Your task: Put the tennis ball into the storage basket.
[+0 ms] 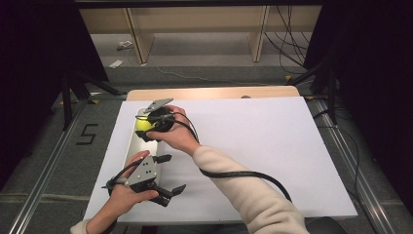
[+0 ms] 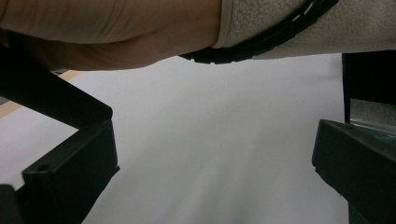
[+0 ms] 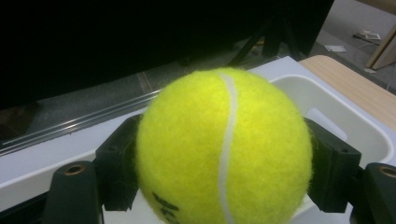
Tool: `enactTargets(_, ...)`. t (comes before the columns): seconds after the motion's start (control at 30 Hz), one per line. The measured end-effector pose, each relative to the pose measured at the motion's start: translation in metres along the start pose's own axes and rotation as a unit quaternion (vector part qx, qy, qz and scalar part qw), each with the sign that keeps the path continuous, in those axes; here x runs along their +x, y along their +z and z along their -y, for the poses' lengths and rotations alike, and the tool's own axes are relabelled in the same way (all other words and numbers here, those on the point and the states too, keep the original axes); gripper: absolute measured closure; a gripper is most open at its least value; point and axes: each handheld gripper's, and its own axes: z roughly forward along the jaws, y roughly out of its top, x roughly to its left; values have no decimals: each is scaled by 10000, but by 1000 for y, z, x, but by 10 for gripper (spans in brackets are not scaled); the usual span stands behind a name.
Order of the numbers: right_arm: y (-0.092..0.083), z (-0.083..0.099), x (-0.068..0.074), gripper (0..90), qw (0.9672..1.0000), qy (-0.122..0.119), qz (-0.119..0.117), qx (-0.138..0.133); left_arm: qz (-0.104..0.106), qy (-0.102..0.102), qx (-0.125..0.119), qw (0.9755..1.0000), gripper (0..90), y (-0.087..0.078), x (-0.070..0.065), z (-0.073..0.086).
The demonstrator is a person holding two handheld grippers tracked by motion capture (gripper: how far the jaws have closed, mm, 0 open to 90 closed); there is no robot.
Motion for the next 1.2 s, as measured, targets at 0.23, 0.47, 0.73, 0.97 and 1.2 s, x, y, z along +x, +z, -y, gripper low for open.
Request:
enactTargets(0.23,3,2,3,262,9999,-56,-59,98,1,0,4,10000,0,0,0,0)
enactTargets(0.47,7,4,5,261,9997,-93,-104,179,10,5,10,10000,0,0,0,0)
enactTargets(0.73,12,6,7,260,9994,-137,-179,280,30,14,16,10000,0,0,-1,0)
enactTargets(0.97,14,7,8,259,9990,-177,-212,362,35,21,15,10000,0,0,-1,0)
enactTargets(1.2,16,8,8,259,9990,-176,-182,371,34,33,18,10000,0,0,-1,0)
